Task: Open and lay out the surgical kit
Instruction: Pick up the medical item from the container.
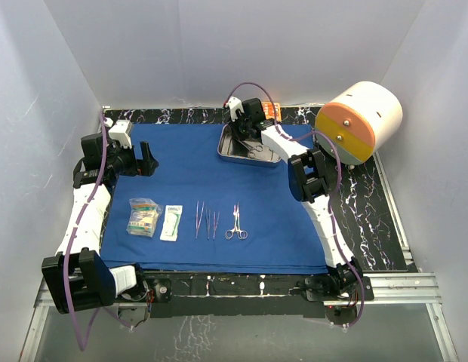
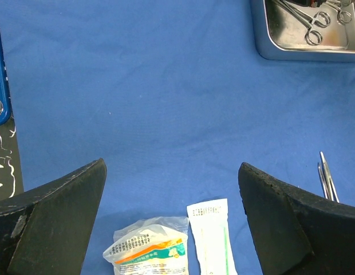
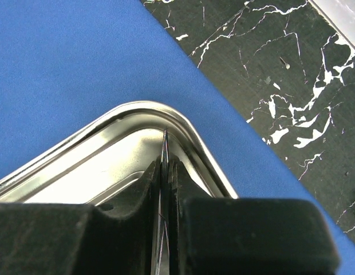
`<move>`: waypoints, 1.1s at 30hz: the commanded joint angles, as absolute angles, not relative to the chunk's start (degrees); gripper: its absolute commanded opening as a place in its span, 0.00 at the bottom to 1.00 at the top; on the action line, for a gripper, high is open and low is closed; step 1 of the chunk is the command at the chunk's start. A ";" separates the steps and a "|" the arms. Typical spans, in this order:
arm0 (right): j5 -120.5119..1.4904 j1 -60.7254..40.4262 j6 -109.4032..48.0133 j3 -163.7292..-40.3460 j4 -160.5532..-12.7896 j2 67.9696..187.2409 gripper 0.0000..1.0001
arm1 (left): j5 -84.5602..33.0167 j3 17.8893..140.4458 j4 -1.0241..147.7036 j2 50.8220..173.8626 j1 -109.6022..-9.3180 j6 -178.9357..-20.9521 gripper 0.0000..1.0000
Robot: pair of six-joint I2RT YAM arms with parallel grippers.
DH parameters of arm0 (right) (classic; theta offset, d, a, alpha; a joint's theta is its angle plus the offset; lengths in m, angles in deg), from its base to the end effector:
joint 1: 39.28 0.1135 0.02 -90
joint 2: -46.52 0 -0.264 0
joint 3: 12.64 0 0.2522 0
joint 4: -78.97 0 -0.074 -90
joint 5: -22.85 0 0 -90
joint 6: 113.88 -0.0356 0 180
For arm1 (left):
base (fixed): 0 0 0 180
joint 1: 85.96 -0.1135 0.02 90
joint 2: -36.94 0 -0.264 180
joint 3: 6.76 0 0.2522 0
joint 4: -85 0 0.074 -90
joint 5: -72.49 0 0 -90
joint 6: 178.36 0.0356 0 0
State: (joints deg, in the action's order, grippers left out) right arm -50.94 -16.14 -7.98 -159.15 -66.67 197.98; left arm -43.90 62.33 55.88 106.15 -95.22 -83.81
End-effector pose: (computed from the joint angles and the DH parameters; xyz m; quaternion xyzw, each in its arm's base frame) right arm 0.5358 0.2398 0.1493 -0.3558 0.8231 0.1539 0.4149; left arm 0.2699 0.0280 0.3081 0.0808 0.8439 -0.1363 0.5125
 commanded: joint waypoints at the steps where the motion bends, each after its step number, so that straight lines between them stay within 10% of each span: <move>1: -50.83 -16.42 -9.95 -158.08 -70.22 192.35 0.00 | -45.26 61.93 57.45 105.53 -95.63 -84.89 0.97; 16: -48.29 -17.36 -12.59 -154.88 -73.42 185.77 0.00 | -47.96 65.92 58.62 111.78 -92.46 -85.98 0.90; 33: -49.32 -19.79 -20.14 -146.34 -77.65 178.64 0.00 | -53.82 90.51 72.84 145.77 -71.84 -96.58 0.74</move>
